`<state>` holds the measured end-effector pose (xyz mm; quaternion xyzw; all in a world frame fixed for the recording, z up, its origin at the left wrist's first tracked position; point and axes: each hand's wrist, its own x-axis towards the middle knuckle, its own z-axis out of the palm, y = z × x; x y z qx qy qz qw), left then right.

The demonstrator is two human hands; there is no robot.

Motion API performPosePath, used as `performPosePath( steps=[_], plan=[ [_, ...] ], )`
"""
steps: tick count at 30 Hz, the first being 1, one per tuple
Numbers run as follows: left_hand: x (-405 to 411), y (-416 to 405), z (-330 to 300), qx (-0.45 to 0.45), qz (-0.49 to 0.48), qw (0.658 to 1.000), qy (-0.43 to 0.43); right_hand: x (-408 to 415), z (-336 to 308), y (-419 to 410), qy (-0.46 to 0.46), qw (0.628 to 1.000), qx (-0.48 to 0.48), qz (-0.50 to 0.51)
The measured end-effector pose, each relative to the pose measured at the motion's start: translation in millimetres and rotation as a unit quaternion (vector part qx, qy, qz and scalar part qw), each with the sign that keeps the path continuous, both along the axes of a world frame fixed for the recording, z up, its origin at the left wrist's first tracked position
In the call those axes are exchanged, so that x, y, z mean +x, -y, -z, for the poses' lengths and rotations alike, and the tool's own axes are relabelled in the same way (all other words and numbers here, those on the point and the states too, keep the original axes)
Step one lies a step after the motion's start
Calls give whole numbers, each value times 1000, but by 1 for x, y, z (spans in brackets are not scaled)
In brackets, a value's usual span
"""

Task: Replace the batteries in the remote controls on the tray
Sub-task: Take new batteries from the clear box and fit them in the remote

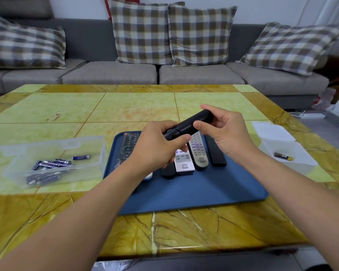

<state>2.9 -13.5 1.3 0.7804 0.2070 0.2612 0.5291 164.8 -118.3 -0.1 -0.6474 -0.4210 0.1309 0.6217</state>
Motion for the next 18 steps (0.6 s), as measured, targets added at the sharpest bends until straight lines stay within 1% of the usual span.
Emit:
performPosePath(
  steps=[9,14,16,18],
  plan=[
    [4,5,8,-48,-29,998,-4,-7,18,-9,-102,995,6,-1],
    [6,2,8,-101,-17,995,-3,-6,10,-6,-123,992,8,-15],
    [8,0,4,-92,7,996,-3,1,-2,0,-154,987,6,-37],
    [12,0,1,-36,26,999,-10,9,-11,10,-160,985,-25,-59]
  ],
)
